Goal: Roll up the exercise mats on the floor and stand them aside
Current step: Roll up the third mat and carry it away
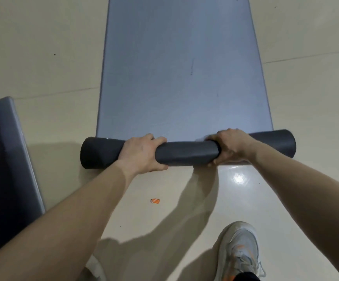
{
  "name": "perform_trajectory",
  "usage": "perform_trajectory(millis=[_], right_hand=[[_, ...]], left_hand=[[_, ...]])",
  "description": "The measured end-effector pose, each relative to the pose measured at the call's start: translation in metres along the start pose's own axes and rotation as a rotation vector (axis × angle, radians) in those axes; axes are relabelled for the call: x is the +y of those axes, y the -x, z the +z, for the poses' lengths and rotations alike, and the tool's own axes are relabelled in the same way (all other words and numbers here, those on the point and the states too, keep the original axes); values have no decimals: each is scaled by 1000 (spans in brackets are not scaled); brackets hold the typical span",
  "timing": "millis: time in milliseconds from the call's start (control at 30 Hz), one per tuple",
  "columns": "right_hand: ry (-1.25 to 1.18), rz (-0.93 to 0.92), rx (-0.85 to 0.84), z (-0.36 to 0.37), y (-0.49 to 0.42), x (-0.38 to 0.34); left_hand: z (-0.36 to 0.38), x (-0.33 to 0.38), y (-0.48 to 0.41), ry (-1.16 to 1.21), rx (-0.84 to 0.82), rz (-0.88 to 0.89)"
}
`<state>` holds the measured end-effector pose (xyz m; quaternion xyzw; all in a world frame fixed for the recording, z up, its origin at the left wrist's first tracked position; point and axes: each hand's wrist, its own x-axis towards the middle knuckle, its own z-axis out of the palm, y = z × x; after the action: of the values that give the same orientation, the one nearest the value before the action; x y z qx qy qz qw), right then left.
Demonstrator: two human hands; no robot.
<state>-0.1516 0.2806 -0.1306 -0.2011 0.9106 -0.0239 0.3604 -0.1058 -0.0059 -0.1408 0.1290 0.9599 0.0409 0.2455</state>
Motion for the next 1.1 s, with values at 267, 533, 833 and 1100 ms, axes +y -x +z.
perform_trajectory(millis=[267,533,833,1100], right_hand=[[145,215,390,97,66,-47],[61,221,324,37,2,-17],[289,204,584,42,-24,-13],[185,129,166,24,18,-30]], left_hand=[[-31,-9,-4,338,-426,-15],[23,15,40,-27,243,-127],[8,-21,-41,-183,171,-22],[-8,-6,11,-68,-59,28]])
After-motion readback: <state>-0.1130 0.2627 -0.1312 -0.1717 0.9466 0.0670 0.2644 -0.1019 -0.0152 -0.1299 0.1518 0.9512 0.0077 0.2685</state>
